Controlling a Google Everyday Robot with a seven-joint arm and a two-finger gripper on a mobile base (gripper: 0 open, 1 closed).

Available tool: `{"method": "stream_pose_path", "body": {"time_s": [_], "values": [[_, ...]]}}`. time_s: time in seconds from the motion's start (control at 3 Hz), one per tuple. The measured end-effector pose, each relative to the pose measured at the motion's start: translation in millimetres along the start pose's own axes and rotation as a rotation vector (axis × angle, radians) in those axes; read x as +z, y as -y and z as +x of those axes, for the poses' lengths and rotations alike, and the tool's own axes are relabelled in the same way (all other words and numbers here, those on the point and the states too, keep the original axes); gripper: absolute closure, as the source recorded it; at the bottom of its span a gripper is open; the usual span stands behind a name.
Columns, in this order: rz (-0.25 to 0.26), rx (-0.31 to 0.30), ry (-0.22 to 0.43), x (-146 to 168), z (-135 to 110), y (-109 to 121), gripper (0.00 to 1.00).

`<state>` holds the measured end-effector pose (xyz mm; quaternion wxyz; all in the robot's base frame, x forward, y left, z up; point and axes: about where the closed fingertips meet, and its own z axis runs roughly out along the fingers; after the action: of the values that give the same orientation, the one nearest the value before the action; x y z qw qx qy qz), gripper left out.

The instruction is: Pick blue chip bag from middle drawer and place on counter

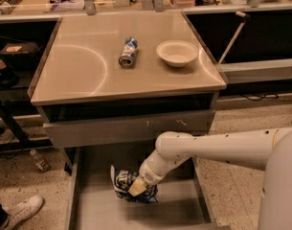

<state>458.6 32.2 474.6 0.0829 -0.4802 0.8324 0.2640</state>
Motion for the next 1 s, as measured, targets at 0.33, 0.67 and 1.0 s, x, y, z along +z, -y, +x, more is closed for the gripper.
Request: {"method": "stream_pose_path", "body": {"time_s": [0.33,0.67,1.0], "values": [[0.02,0.022,-0.014,-44,-10,-27,1.0],[0.072,0.021,-0.036,-93,-28,-55,1.0],[0.072,0.02,-0.036,-93,-28,-55,1.0]]}}
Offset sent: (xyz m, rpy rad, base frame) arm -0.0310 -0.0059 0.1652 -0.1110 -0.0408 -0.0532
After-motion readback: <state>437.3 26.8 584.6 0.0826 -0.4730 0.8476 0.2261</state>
